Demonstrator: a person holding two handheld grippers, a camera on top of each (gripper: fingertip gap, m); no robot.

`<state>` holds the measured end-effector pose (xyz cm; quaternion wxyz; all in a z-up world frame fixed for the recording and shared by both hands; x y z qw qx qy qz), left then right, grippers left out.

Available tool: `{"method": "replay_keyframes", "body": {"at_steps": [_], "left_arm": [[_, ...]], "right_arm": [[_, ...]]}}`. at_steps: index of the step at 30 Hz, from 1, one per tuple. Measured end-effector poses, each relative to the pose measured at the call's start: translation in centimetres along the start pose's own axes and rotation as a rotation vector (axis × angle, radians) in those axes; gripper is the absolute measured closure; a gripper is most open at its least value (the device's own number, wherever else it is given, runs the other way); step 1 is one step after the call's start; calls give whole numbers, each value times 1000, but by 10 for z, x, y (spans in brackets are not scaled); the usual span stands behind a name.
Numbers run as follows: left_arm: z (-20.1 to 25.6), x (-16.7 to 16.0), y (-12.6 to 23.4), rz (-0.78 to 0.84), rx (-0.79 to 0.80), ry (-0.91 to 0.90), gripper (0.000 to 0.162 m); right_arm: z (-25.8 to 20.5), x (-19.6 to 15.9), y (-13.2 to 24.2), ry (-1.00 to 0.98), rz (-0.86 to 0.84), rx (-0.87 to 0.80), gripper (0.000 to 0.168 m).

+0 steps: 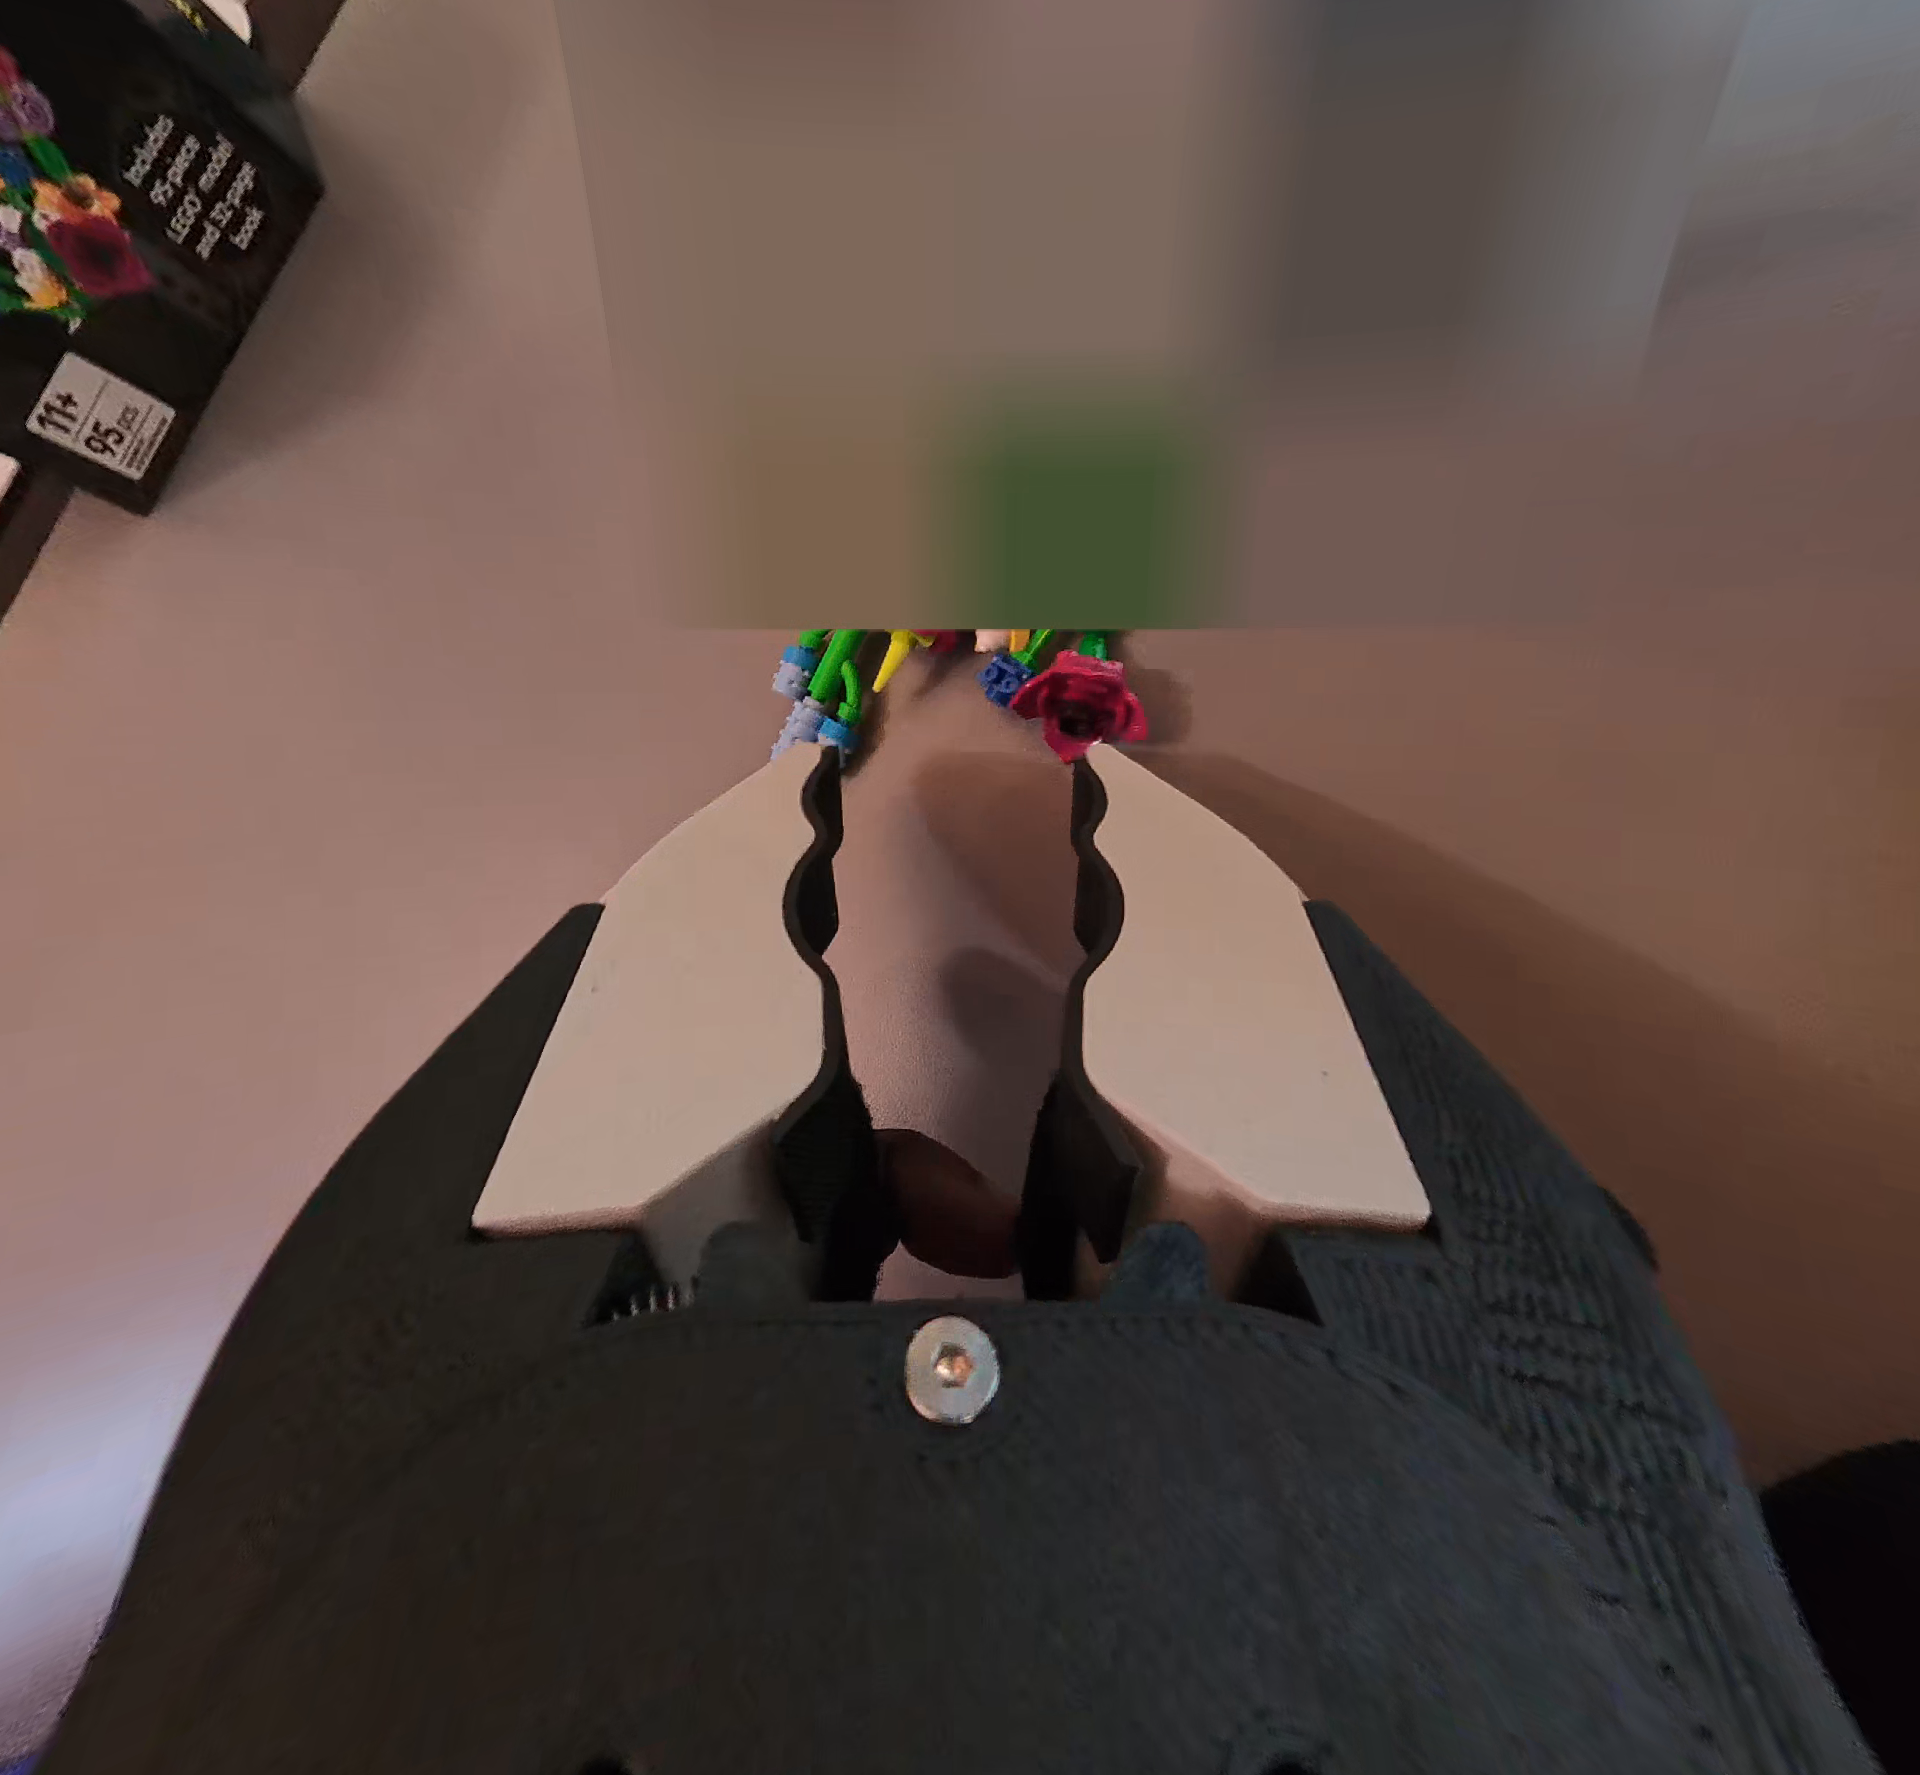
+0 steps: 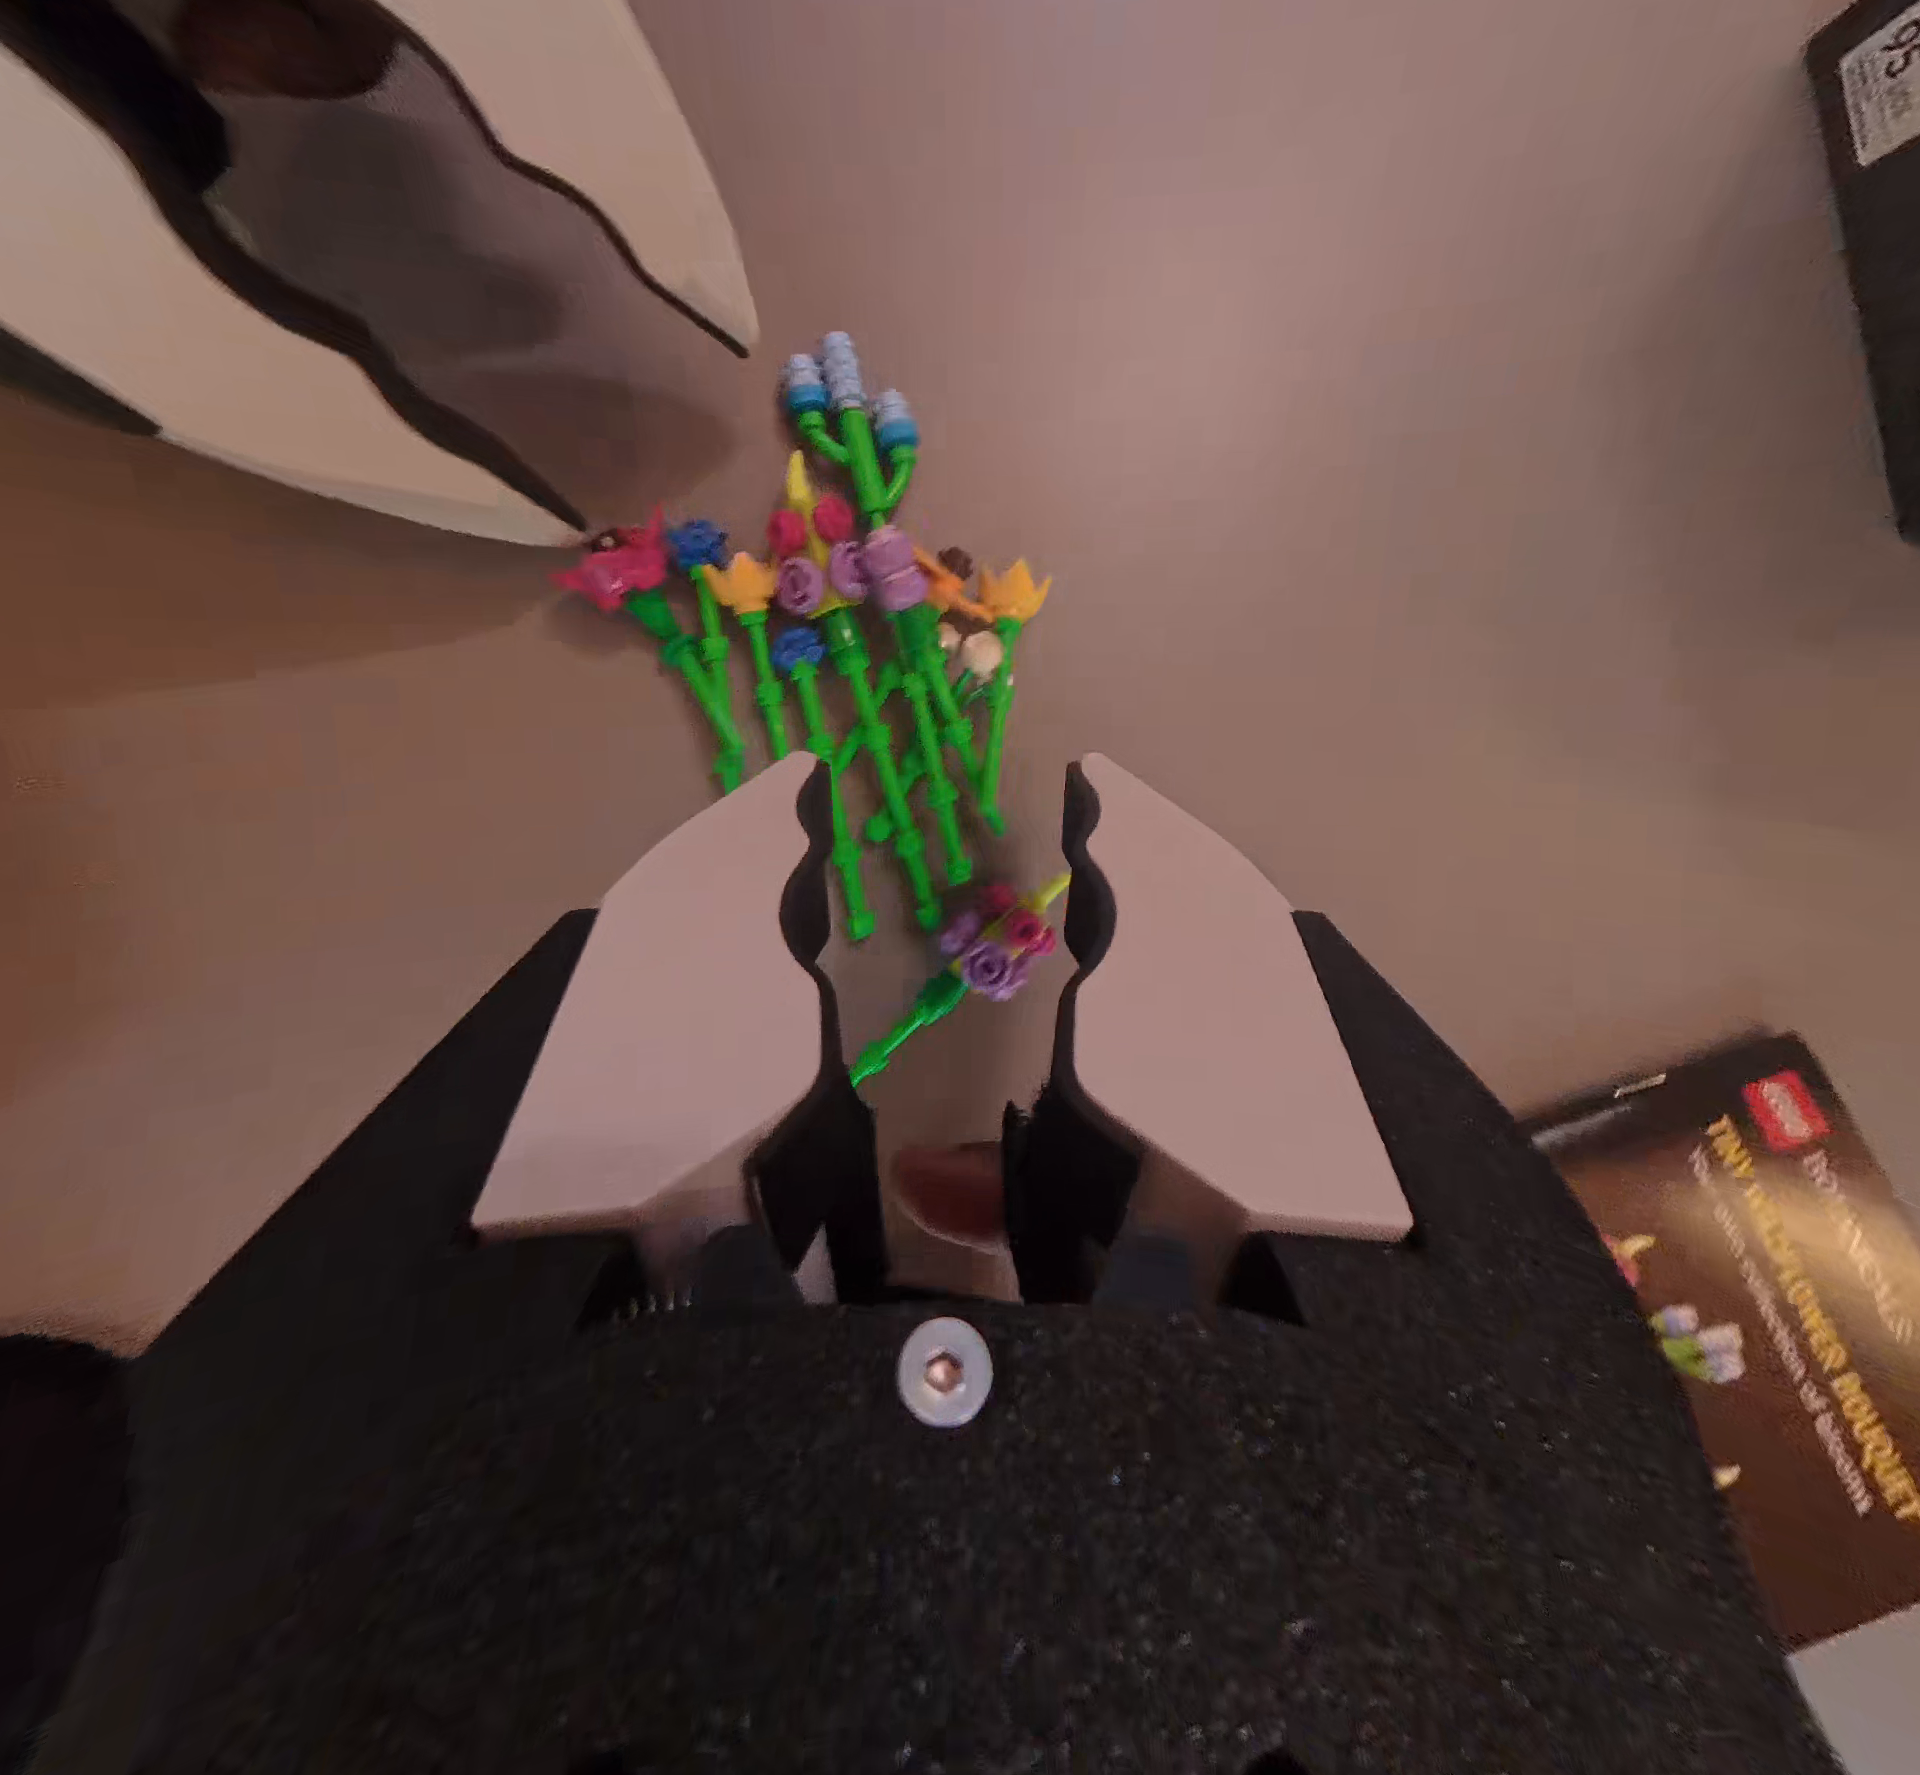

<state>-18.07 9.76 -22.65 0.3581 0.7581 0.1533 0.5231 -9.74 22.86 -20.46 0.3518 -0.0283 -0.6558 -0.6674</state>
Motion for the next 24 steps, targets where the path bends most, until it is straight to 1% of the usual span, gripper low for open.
{"method": "replay_keyframes", "body": {"at_steps": [3, 7, 9, 13, 17, 21, 24], "left_arm": [[0, -1, -3, -16, 20, 2, 119], [0, 0, -4, -9, 27, -3, 118], [-1, -1, -4, -10, 35, -1, 118], [-1, 0, -3, -5, 42, 2, 117], [-1, 1, 0, 9, 41, -1, 117], [0, 2, 2, 21, 28, -12, 117], [8, 3, 6, 44, -62, -78, 117]], "right_arm": [[4, 4, -15, 21, -41, 79, 130], [-1, 4, -19, 27, -72, 109, 155], [-5, 2, -16, 5, -76, 95, 156], [-10, -4, -7, -196, 0, 125, 161], [-13, -19, 7, -421, 91, 111, 162], [-21, -40, 21, -583, 167, -1, 162], [-33, -55, 27, -698, 235, -77, 162]]}}
Point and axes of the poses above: each gripper's, where its closed fingertips meet, y back along the fingers, x out of its top, z = x × y across the jaws, the point moved 8 cm from there along y, back along the fingers, and after that the axes turned 5 degrees about y, right-handed, at the moved point
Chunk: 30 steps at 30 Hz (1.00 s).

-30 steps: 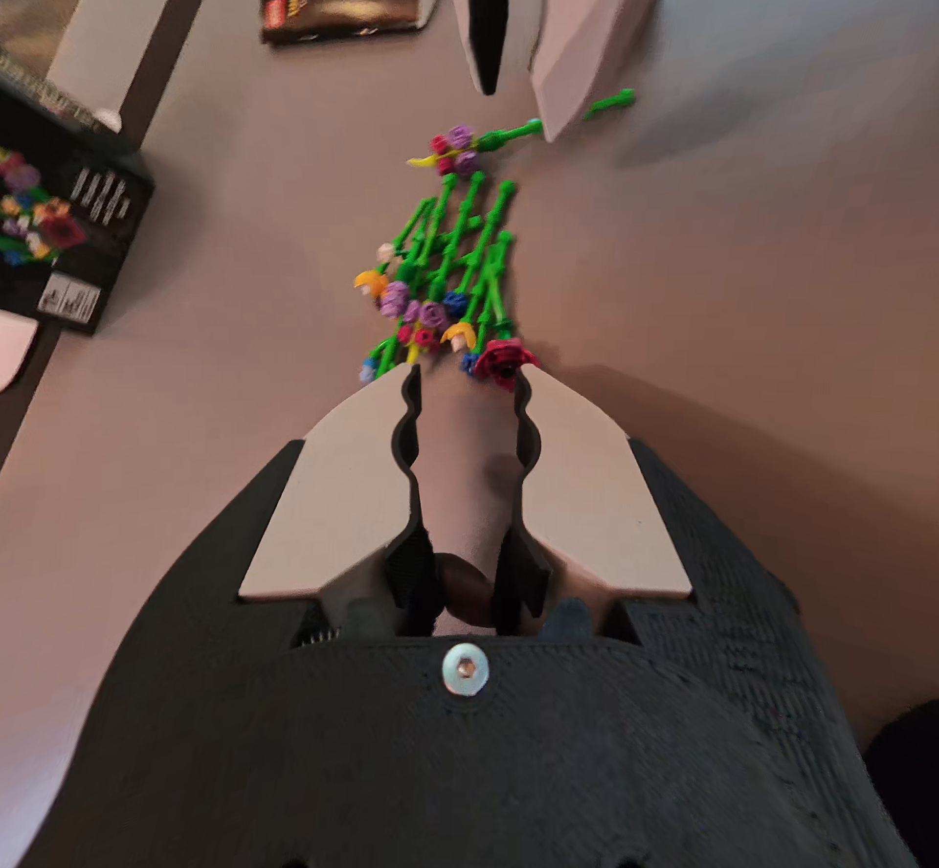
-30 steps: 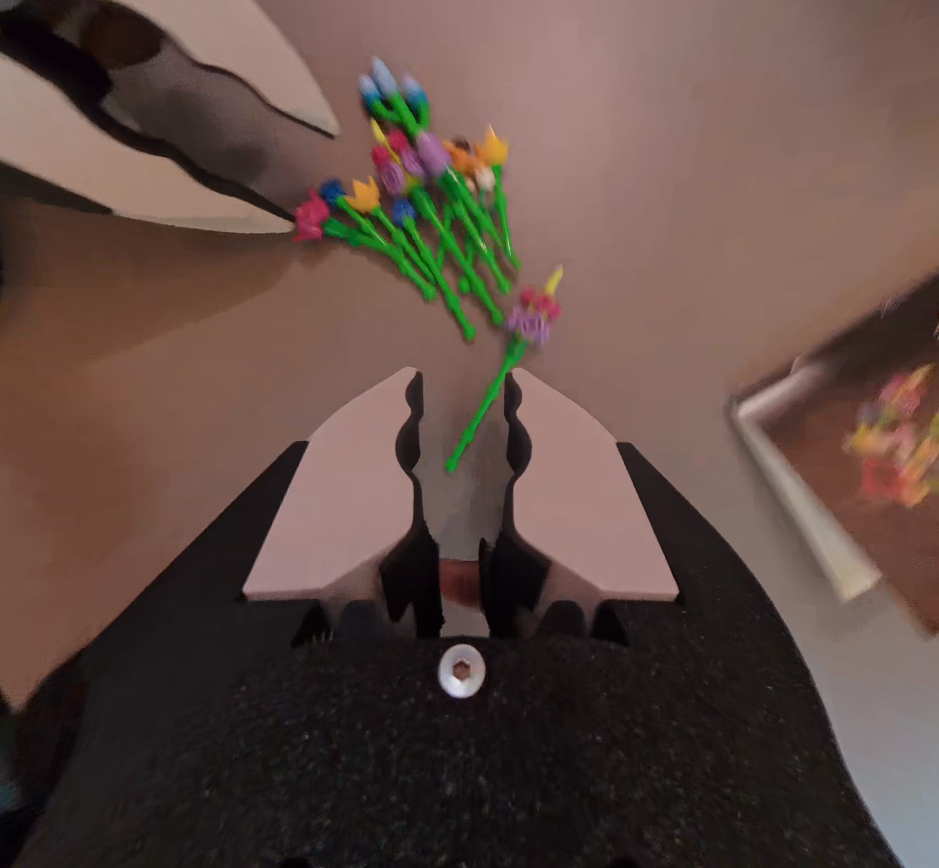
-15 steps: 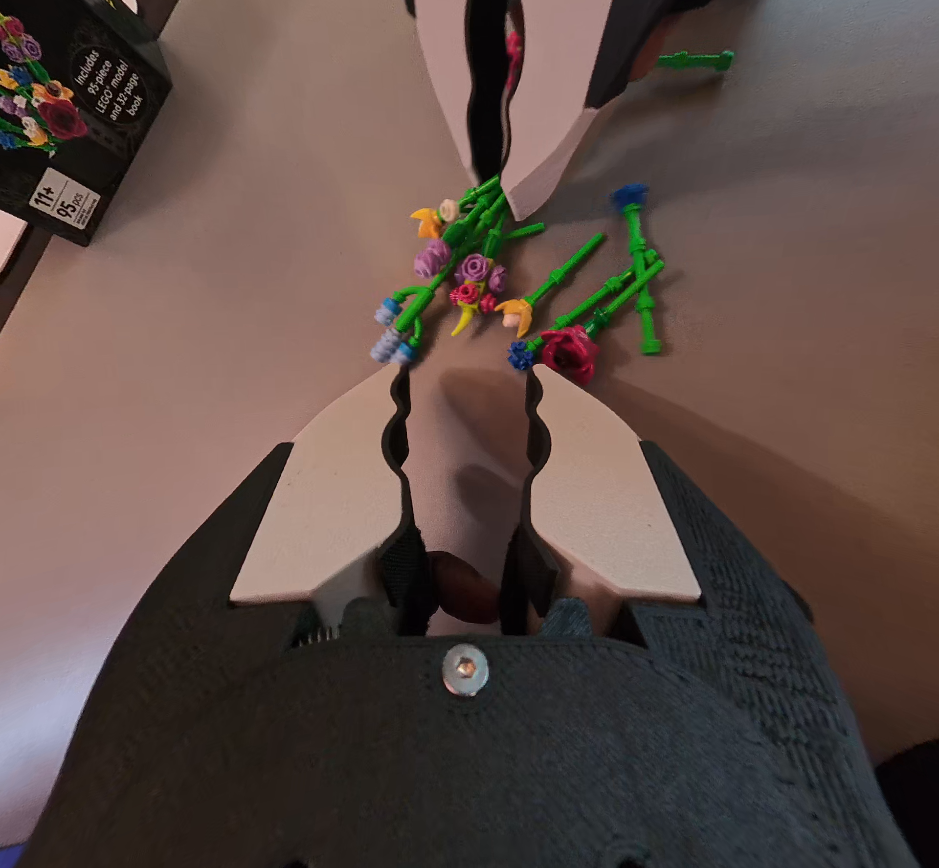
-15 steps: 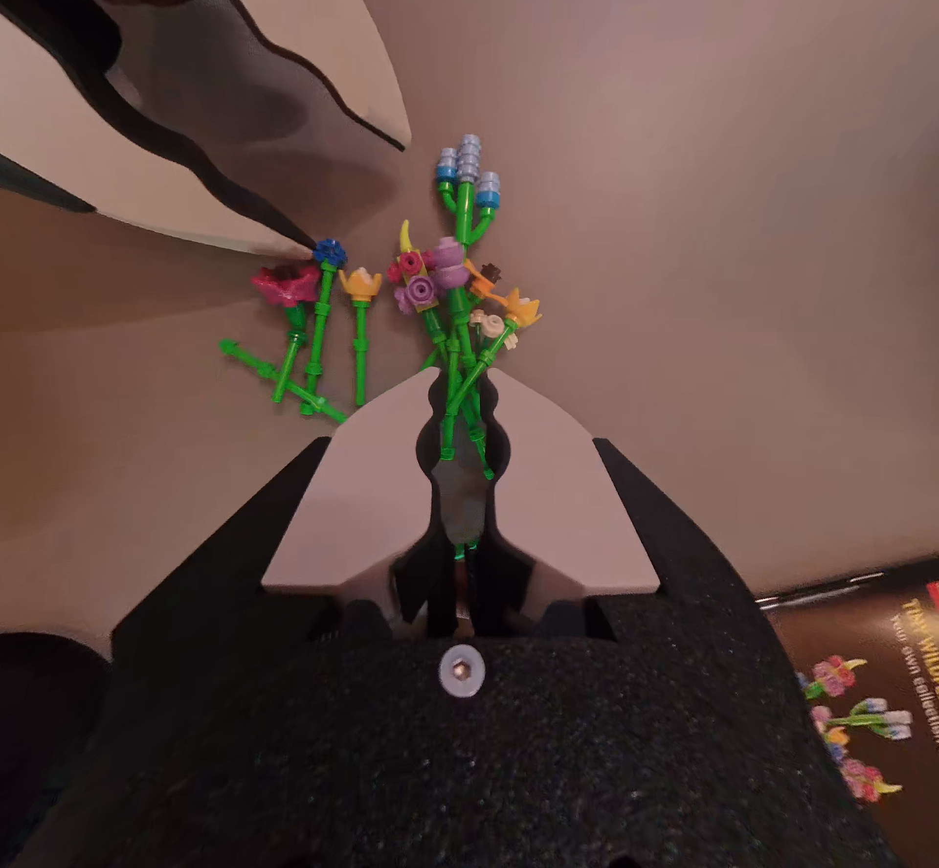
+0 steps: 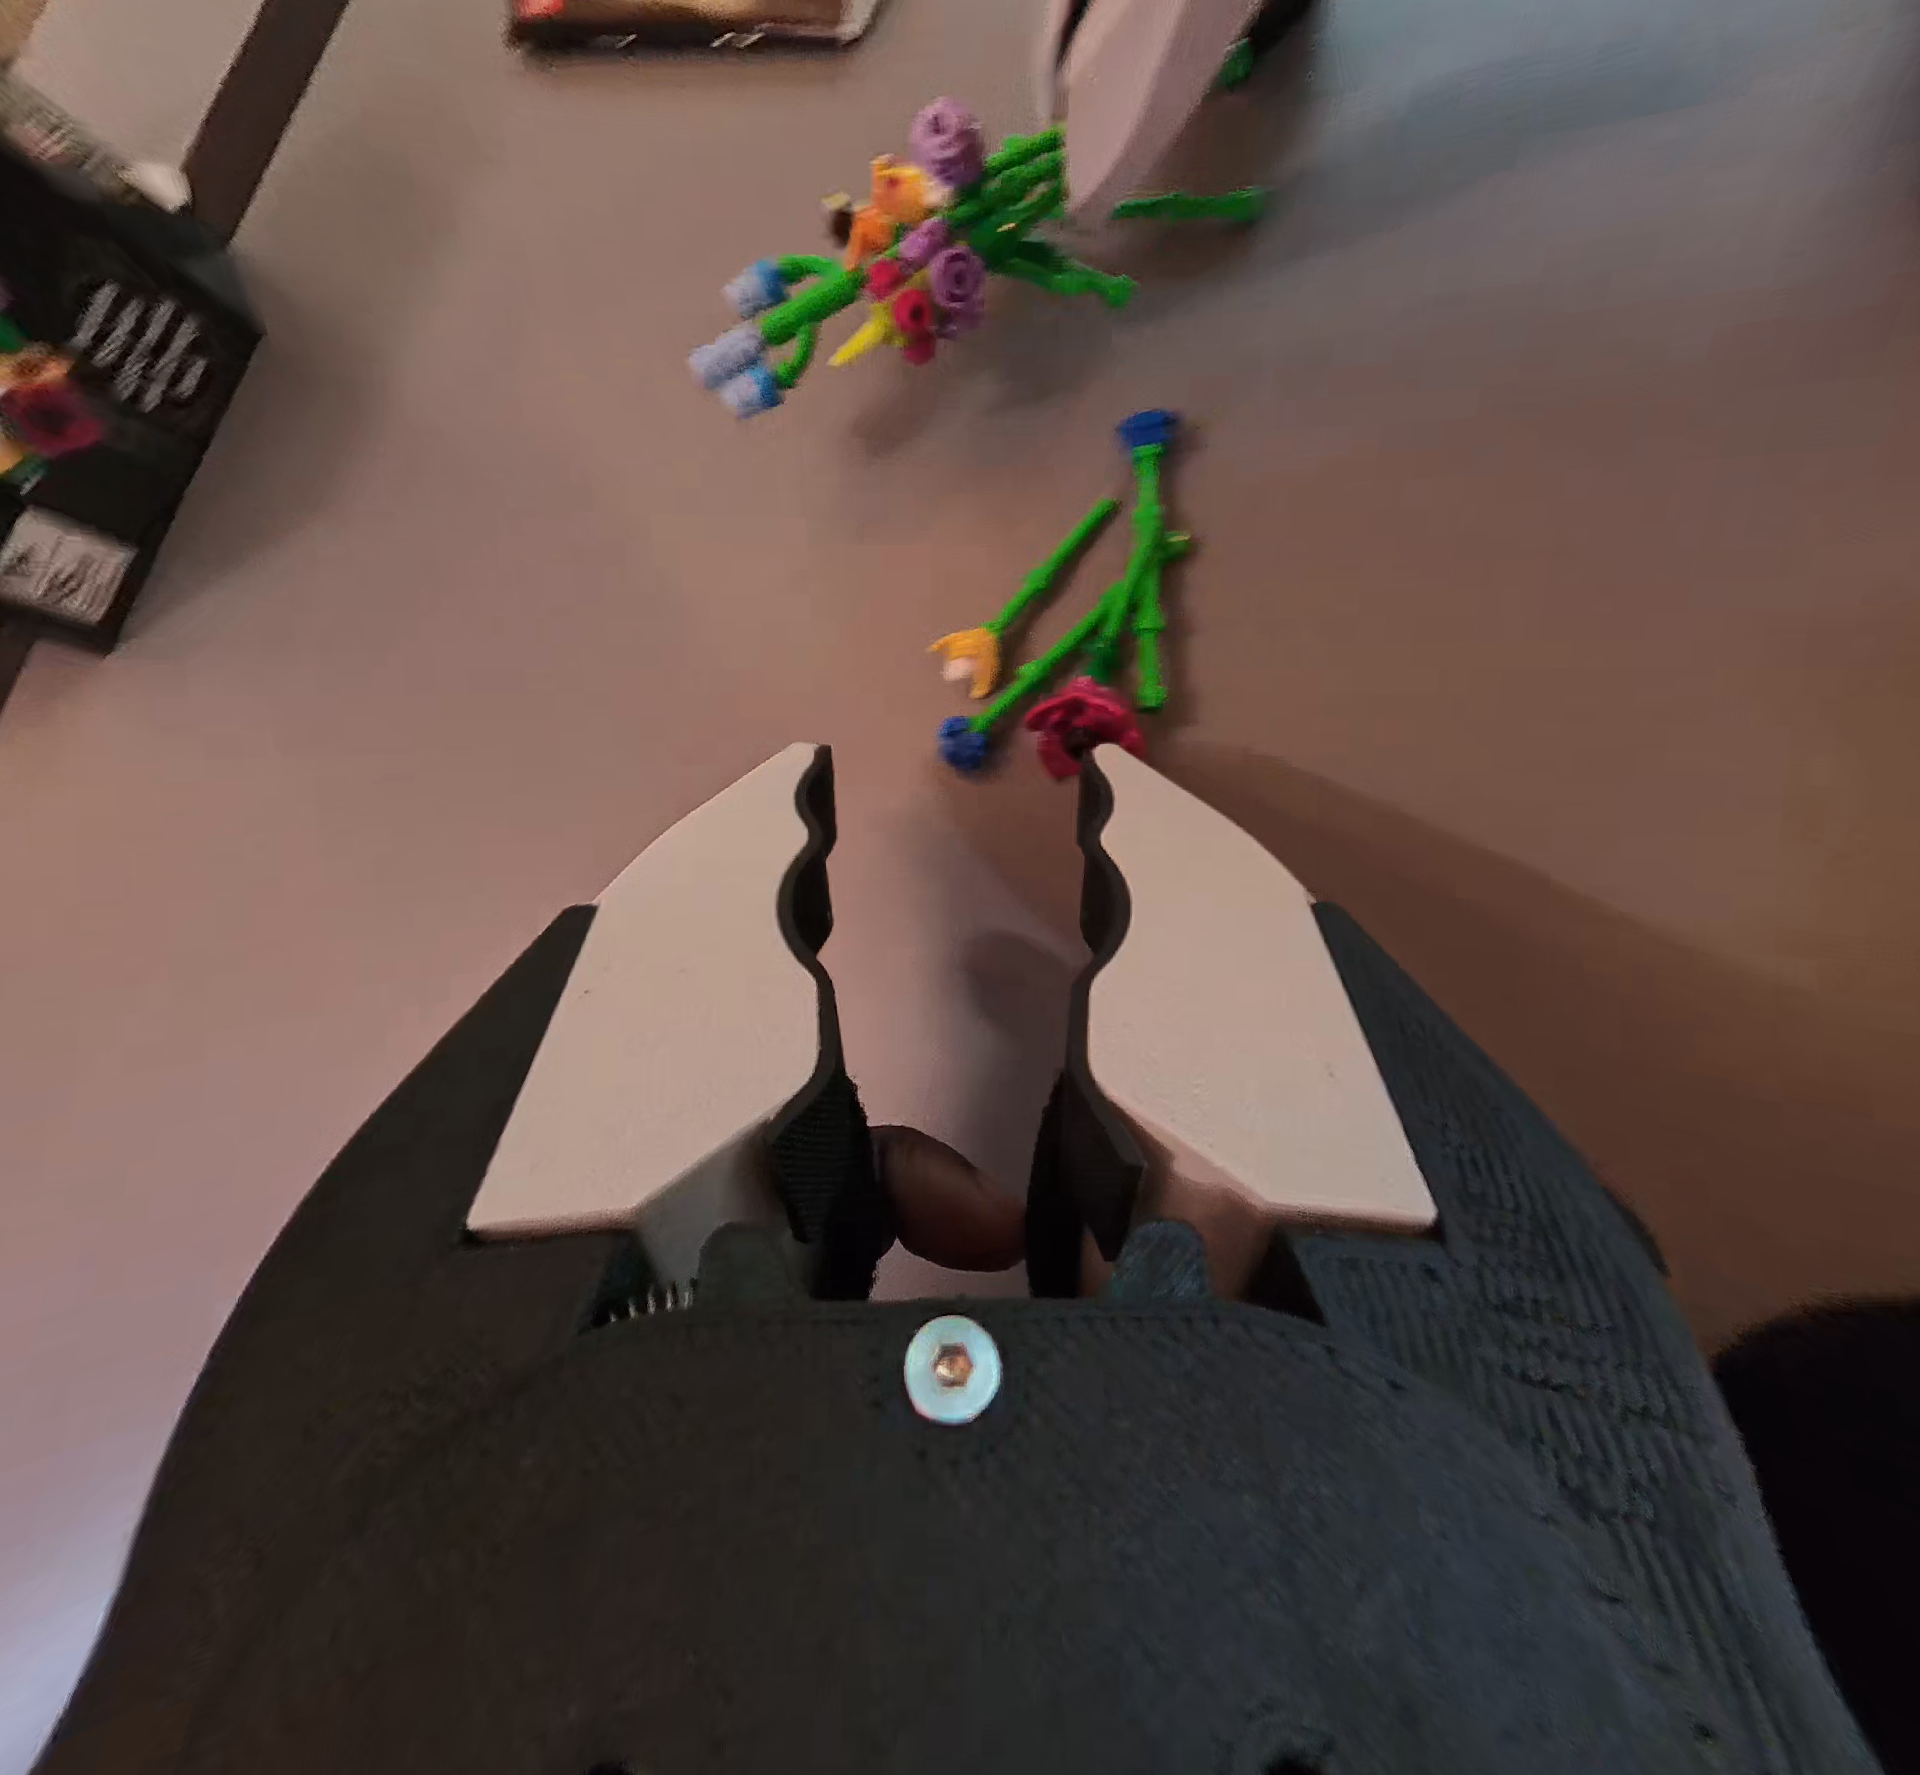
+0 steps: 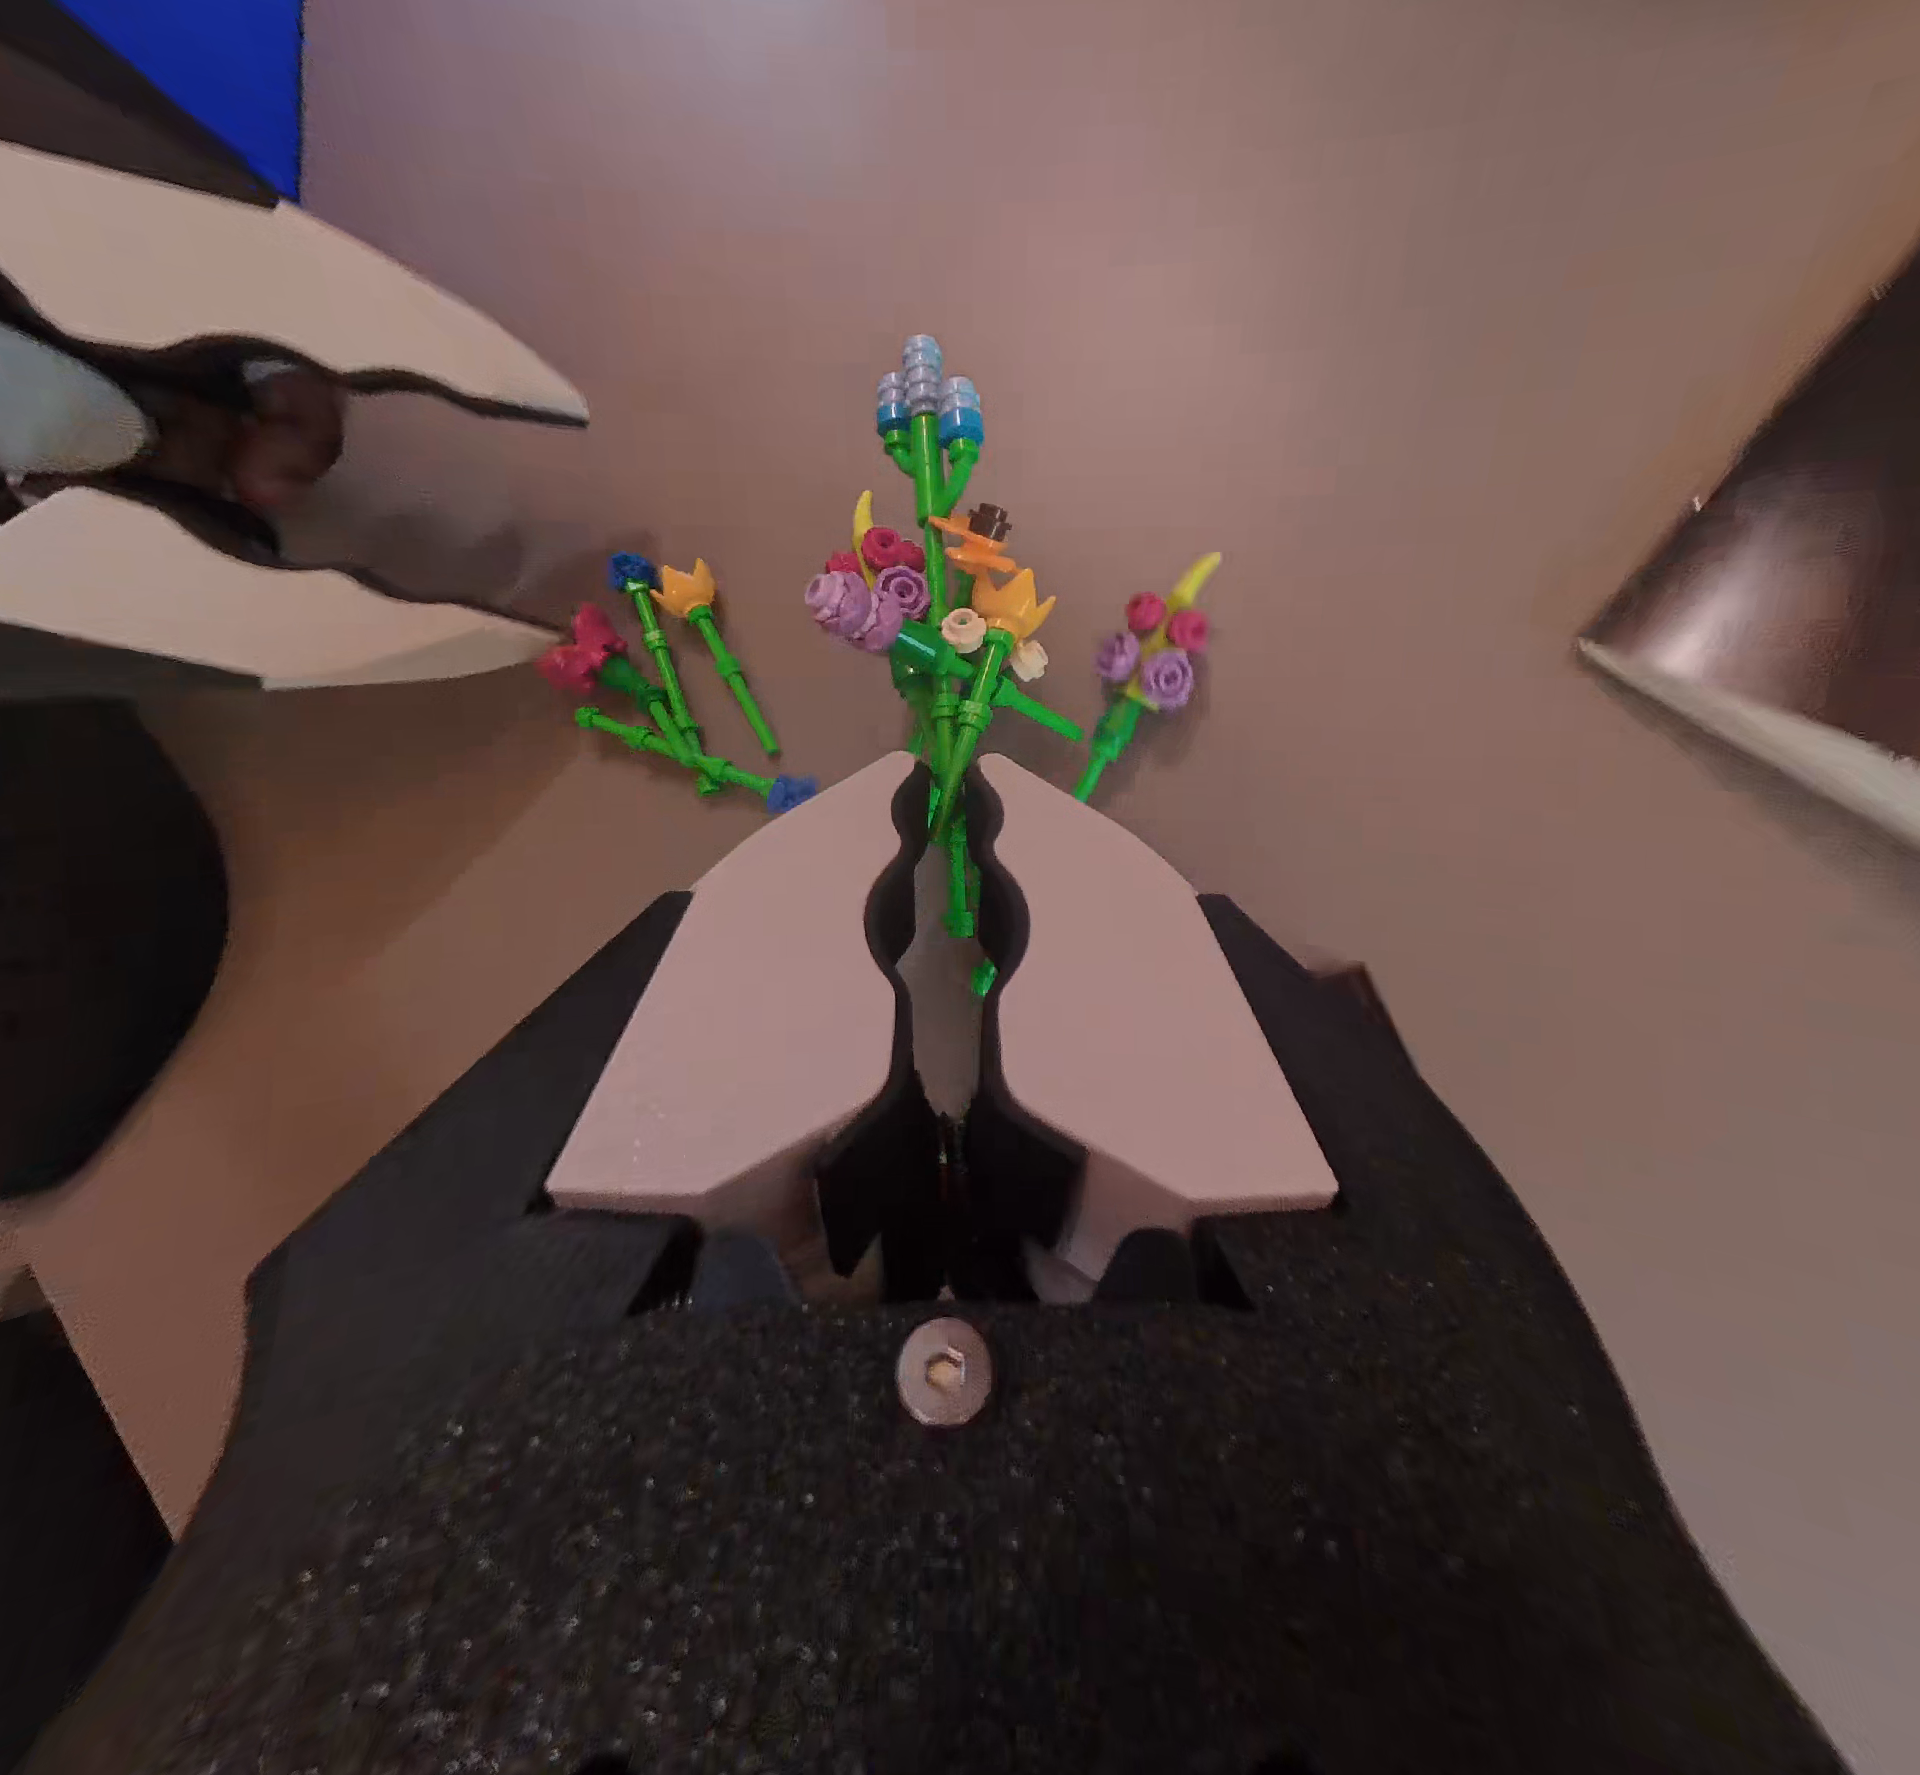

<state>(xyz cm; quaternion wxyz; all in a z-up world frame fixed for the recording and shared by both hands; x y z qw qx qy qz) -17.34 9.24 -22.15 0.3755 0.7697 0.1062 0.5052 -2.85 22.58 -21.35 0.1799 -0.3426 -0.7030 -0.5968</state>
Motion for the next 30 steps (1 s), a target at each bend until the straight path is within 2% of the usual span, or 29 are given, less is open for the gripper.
{"method": "replay_keyframes", "body": {"at_steps": [3, 6, 8, 10, 13, 18, 21, 25, 27, 30], "left_arm": [[14, 2, 7, 37, -150, -49, 113], [19, 1, 6, 15, -175, -63, 107], [17, -1, 1, -16, -134, -73, 107], [14, 0, -4, -17, -82, -63, 108], [7, 1, -10, -11, 20, -52, 118], [-1, 3, -13, -1, 174, -95, 123], [3, 2, -10, -20, 126, -120, 123], [9, -2, -1, -20, -16, -90, 124], [9, -3, -1, -20, -32, -78, 126], [11, -3, -5, -24, -33, -88, 129]], "right_arm": [[-4, -12, 5, -60, 57, -52, 162], [-13, -14, 8, -69, 113, -100, 160], [-21, -14, 7, -57, 131, -100, 156], [-32, -16, 5, -22, 99, -32, 154], [-44, -20, 3, 66, 48, 37, 148], [-37, -27, 7, 276, -89, -86, 126], [-54, -22, 4, 499, -84, -20, 134], [-68, -5, -10, 732, -108, -28, 133], [-69, 1, -21, 713, -148, 11, 144], [-65, 5, -33, 696, -191, 25, 149]]}}
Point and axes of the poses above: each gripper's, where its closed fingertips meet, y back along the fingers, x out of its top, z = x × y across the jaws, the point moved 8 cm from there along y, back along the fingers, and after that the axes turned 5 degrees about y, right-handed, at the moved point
